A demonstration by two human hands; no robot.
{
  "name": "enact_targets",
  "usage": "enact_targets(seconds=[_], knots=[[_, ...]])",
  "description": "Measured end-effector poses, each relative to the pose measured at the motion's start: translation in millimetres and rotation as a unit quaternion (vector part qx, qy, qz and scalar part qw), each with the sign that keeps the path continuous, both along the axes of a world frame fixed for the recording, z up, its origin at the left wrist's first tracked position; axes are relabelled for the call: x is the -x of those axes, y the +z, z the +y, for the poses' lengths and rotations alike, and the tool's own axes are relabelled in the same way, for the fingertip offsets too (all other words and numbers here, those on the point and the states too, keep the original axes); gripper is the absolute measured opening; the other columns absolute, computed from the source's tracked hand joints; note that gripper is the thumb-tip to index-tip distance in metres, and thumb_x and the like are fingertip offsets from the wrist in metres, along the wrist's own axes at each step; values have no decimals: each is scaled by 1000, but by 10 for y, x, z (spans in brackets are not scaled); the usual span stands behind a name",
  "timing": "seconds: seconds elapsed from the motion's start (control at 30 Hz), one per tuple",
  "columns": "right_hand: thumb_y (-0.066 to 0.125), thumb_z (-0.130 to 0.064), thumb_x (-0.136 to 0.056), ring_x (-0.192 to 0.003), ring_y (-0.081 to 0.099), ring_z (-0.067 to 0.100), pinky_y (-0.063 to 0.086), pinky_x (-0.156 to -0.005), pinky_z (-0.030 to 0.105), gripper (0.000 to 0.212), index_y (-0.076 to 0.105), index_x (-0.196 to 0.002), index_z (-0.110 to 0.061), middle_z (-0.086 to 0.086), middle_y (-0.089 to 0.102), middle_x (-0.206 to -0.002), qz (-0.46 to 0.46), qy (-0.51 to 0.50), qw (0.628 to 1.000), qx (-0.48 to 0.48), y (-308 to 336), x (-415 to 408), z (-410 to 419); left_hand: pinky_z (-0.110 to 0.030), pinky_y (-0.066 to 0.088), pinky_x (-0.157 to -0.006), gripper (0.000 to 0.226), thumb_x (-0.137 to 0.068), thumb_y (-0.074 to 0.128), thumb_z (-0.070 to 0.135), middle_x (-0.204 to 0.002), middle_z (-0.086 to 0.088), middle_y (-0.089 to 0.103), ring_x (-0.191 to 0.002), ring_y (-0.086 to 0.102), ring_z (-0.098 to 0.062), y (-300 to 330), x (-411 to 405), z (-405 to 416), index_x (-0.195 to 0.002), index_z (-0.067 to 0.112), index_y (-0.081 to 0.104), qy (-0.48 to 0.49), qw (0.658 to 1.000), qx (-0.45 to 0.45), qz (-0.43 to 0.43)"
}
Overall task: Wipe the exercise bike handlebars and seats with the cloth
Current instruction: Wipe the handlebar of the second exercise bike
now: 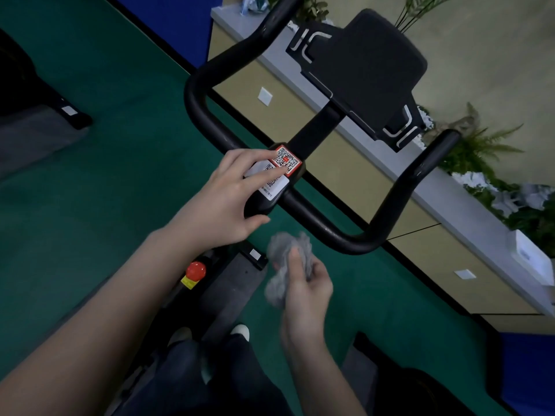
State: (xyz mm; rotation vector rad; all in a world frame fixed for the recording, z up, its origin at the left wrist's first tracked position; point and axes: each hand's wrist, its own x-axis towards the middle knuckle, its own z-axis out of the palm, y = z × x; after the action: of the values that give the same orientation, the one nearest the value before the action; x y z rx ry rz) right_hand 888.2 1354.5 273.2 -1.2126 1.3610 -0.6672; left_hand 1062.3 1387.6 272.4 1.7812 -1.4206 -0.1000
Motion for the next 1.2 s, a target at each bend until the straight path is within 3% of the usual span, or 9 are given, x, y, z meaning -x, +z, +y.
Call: enact_targets(seconds=[0.13, 0.27, 0.43, 0.63, 0.73, 0.87, 1.07, 1.2], knots=[[68, -8, -88, -88, 71, 21, 55, -91, 40, 14, 64, -100, -3, 10, 73, -91, -139, -72, 983, -95, 84, -457, -69, -40, 27, -110, 84, -64, 83, 14, -151, 1, 32, -134, 31, -22, 5, -95, 81, -139, 16, 46, -36, 999, -18, -11], [74, -9, -83, -76, 70, 16, 56, -73, 32, 10, 67, -91, -6, 8, 72, -84, -147, -119, 979, -70, 48, -651, -46, -35, 22, -114, 84, -67, 82, 13, -154, 1, 29, -138, 28, -23, -4, -87, 113, -141, 15, 43, -44, 999, -21, -8], [71, -3, -84, -86, 72, 26, 58, -82, 38, 10, 66, -92, 0, 14, 74, -88, -191, -169, 964, -72, 87, -556, -45, -37, 20, -115, 83, -70, 81, 15, -155, 4, 25, -141, 24, -22, -24, -88, 122, -143, 17, 41, -44, 999, -25, -8], [68, -10, -87, -77, 73, 16, 58, -70, 29, 4, 65, -88, -8, 5, 74, -81, -145, -204, 968, -28, 195, -81, -148, -56, 34, -105, 65, -79, 72, 26, -151, -1, 35, -136, 32, -25, -5, -3, 108, -137, 14, 48, -7, 1000, -6, -29], [69, -11, -87, -78, 72, 18, 58, -71, 30, 6, 64, -86, -9, 9, 72, -84, -135, -210, 968, -6, 161, -112, -167, -47, 35, -101, 49, -84, 61, 32, -140, -6, 47, -132, 38, -27, 71, 121, 38, -128, 11, 56, 40, 996, 17, -82], [71, -11, -85, -73, 69, 18, 57, -69, 31, 10, 63, -80, -8, 8, 71, -80, -118, -211, 970, 18, 112, -131, -175, -38, 29, -105, 37, -87, 59, 27, -128, -4, 56, -129, 43, -24, 138, 321, -145, -120, 11, 62, 9, 994, 35, -100], [71, -14, -85, -68, 61, 11, 52, -68, 27, 10, 62, -82, -10, 3, 64, -77, -66, -251, 959, 114, 138, 251, -411, -35, 26, -106, 38, -85, 61, 39, -111, 2, 65, -115, 54, -21, 91, 485, -320, -113, 14, 67, -11, 989, 2, -145], [70, -17, -85, -68, 59, 7, 50, -68, 24, 9, 62, -82, -17, -4, 64, -74, -15, -199, 960, 195, 107, 269, -398, -36, 24, -109, 42, -84, 61, 51, -104, 3, 66, -103, 59, -18, 60, 577, -381, -107, 16, 70, 28, 986, 1, -164]])
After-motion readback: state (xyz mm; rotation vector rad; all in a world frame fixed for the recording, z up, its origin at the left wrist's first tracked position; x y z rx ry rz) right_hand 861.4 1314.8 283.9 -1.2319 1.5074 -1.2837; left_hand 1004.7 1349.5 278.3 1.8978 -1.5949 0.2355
